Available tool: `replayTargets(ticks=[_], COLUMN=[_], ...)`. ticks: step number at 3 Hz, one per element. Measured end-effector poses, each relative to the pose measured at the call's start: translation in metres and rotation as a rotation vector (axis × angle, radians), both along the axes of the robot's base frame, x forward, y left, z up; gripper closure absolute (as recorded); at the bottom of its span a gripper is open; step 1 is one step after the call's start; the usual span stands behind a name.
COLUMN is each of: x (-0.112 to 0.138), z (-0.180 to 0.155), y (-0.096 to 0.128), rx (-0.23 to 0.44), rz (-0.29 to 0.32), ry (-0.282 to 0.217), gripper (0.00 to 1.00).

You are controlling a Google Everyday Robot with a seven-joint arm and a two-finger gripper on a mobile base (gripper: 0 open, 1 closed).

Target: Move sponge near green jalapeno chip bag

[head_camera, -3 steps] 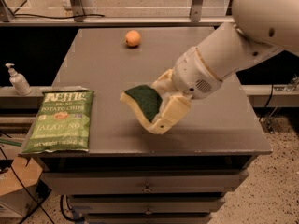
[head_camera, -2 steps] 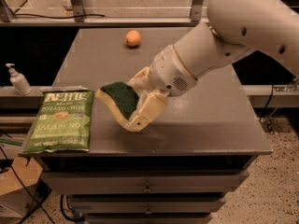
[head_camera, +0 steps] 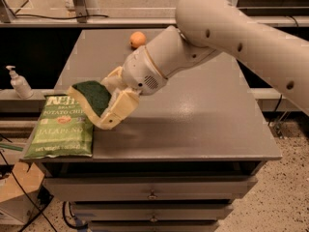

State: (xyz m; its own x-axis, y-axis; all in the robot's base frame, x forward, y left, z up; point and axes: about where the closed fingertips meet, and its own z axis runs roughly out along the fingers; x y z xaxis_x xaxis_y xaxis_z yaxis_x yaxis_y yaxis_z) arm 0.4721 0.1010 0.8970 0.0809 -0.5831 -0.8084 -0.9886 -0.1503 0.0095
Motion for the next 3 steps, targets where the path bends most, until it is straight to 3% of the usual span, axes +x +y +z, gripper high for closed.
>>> replayTargets(ticks=[1, 2, 3], x=[0.0113, 0.0101, 0.01], z=[-0.0049, -0.0051, -0.0051], y=[0.0236, 0.0258, 0.0258], rx=[0.026, 0.025, 0.025], rz=[0.015, 0.02, 0.021], ry=[0.037, 0.037, 0.037], gripper=[0.12, 0.0, 0.0])
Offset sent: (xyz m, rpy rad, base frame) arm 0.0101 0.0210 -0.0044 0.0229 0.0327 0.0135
